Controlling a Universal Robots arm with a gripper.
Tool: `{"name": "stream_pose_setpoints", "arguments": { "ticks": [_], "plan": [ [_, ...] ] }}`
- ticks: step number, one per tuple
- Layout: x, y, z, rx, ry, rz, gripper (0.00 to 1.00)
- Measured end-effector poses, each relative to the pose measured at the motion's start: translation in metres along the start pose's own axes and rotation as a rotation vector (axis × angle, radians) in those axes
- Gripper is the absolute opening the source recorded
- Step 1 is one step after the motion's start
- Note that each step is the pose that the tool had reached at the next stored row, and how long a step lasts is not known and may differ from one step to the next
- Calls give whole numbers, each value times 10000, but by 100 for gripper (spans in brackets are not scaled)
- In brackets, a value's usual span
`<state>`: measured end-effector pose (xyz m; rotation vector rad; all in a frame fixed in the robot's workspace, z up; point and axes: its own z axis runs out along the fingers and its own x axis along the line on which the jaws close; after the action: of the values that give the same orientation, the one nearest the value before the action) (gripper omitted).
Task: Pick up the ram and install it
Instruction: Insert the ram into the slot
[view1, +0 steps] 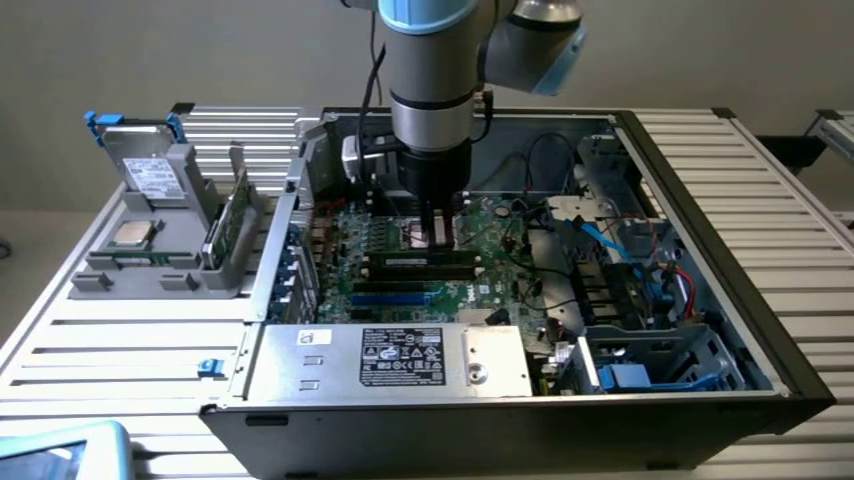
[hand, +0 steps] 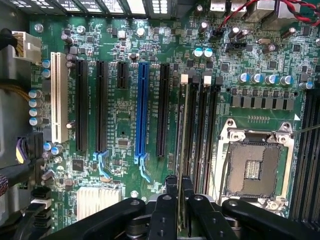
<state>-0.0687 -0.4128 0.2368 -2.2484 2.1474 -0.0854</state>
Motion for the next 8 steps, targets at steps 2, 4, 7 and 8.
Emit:
{"name": "stream_pose_setpoints", "arguments": {
  "ticks": [2, 4, 7, 8],
  "plan": [
    [0, 1, 13, 0, 0, 1, 15],
    [0, 1, 14, -2, 3, 1, 15],
    [0, 1, 20, 0, -3, 2, 15],
    [0, 2, 24, 1, -10, 3, 15]
  ]
}}
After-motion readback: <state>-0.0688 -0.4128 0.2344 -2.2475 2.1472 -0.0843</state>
